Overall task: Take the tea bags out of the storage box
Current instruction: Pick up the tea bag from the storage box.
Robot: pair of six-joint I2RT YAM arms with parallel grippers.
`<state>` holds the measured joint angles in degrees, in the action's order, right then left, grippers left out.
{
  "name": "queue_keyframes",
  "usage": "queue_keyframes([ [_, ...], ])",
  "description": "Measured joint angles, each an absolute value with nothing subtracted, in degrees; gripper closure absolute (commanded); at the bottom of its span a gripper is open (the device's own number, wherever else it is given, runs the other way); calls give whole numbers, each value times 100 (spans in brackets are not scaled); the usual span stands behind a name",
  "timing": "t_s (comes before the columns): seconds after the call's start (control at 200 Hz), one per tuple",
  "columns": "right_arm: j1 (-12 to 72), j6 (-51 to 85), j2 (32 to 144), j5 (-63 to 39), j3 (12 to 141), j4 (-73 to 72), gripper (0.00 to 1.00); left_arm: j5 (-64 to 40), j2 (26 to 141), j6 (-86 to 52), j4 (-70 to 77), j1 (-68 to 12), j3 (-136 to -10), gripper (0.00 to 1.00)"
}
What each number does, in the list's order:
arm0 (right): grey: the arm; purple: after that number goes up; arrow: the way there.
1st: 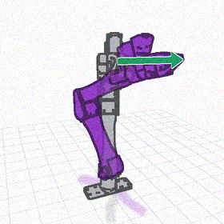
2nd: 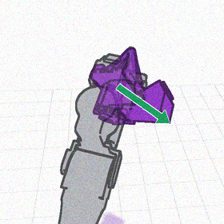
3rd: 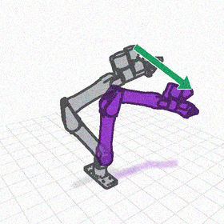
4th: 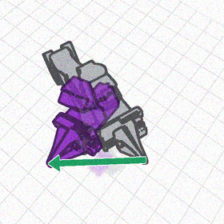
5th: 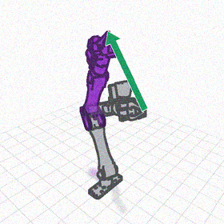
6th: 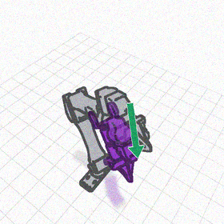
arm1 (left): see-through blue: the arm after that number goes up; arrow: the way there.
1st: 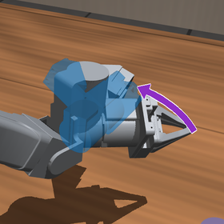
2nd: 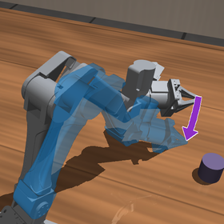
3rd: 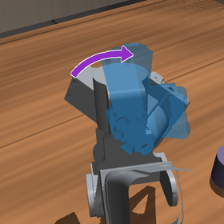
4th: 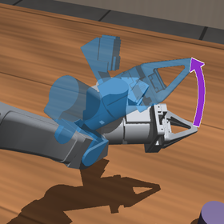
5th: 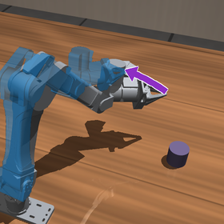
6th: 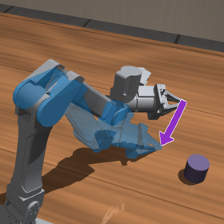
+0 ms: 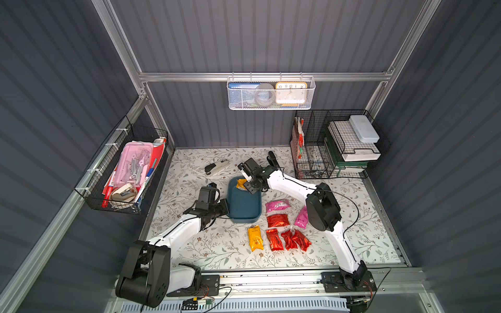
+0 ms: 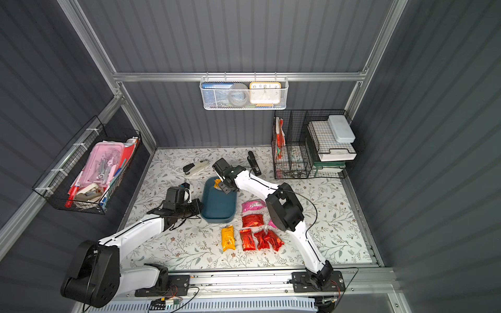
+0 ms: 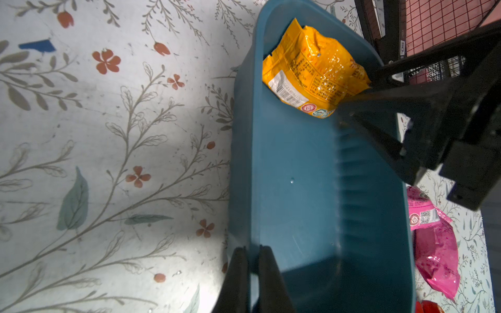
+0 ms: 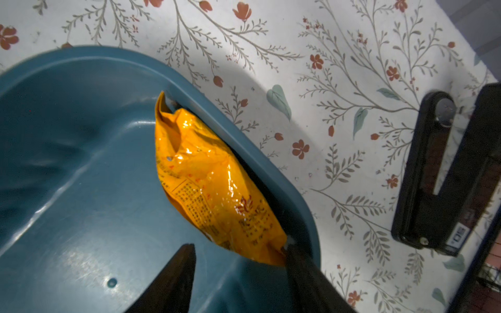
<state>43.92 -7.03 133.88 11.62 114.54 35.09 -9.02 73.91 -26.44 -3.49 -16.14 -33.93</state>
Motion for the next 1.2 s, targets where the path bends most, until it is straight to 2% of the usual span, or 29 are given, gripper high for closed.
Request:
queue_keyframes([
  [0.28,4442,-760,13644,1004,11778,3614,35,-899,7411,-2644,-327,-1614,-3393,100],
  [0.575,4508,-694,13644,102,11806,3787,30,-904,7448,-2644,-307,-1614,-3395,100],
  [0.685,4515,-652,13633,91,11806,3760,27,-904,7448,-2644,-307,-1614,-3398,100],
  [1.201,4525,-672,13710,-5,11775,3677,27,-904,7448,-2646,-305,-1614,-3395,100],
])
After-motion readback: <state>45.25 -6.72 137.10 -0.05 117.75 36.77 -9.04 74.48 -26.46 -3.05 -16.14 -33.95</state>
